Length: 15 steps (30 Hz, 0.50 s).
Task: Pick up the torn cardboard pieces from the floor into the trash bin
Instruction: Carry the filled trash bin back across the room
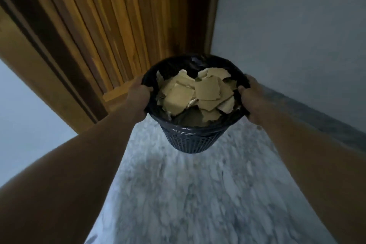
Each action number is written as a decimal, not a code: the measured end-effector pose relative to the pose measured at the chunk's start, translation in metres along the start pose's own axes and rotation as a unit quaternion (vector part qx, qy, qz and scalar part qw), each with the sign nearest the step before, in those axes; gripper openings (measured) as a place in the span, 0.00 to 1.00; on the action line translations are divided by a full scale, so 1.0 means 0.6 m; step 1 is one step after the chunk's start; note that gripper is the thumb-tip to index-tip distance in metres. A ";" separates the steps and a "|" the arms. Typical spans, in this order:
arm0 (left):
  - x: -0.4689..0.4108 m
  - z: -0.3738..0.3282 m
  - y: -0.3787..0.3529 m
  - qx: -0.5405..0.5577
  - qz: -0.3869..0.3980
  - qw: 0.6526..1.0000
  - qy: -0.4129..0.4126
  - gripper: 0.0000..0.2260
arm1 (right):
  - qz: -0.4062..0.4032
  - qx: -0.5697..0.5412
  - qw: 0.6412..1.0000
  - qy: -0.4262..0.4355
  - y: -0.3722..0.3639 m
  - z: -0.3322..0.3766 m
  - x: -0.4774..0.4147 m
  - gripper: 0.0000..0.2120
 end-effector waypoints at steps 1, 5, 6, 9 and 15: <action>0.019 -0.046 -0.032 -0.011 0.014 1.000 -0.001 0.23 | -0.022 -0.006 1.000 -0.010 0.048 0.035 0.001 0.20; 0.131 -0.228 -0.189 -0.046 0.082 0.995 -0.017 0.28 | -0.093 -0.027 0.995 -0.030 0.257 0.169 0.021 0.20; 0.164 -0.270 -0.233 -0.046 0.104 0.993 -0.028 0.28 | -0.108 -0.030 0.993 -0.025 0.311 0.201 0.028 0.20; 0.280 -0.385 -0.380 -0.051 0.172 0.982 -0.064 0.28 | -0.161 -0.018 0.987 -0.010 0.489 0.296 0.056 0.19; 0.575 -0.547 -0.647 -0.087 0.319 0.936 -0.120 0.29 | -0.307 -0.007 0.951 -0.021 0.863 0.407 0.164 0.25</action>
Point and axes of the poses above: each hand's wrist, its own x-axis away from the middle knuckle, its own y-axis out of the back of the hand, z = x × y, the point moved 3 cm from there along -x, towards the middle knuckle, and after that the axes turned 12 degrees about -z, right-handed, at the moved point
